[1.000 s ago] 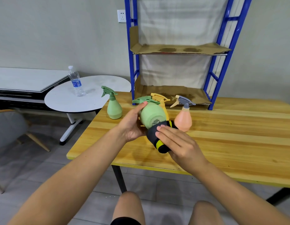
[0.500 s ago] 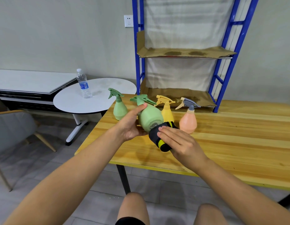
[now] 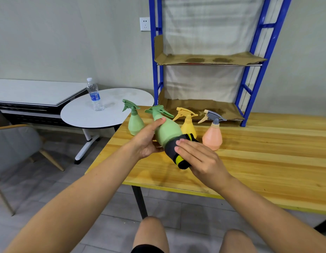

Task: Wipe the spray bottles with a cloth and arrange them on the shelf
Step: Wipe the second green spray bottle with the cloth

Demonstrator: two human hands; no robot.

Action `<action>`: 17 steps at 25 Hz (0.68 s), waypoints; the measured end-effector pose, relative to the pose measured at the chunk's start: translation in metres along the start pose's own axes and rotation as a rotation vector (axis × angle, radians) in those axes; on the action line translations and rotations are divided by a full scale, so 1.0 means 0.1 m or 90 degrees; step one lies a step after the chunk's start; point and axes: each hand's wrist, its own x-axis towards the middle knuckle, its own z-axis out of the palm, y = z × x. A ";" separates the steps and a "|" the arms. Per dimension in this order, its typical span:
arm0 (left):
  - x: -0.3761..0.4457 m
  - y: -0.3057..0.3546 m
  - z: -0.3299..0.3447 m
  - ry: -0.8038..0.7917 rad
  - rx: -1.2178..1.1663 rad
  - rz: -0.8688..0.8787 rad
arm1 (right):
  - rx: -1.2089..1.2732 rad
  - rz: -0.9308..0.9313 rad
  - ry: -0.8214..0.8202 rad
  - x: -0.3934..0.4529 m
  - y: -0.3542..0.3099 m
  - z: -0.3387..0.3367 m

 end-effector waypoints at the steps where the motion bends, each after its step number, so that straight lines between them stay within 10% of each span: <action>1: 0.01 -0.03 0.01 -0.005 0.008 -0.008 | 0.000 -0.003 0.017 0.09 -0.04 -0.02; 17: 0.35 -0.26 -0.88 0.174 0.193 0.130 | 0.024 0.055 -0.126 -0.05 0.22 0.54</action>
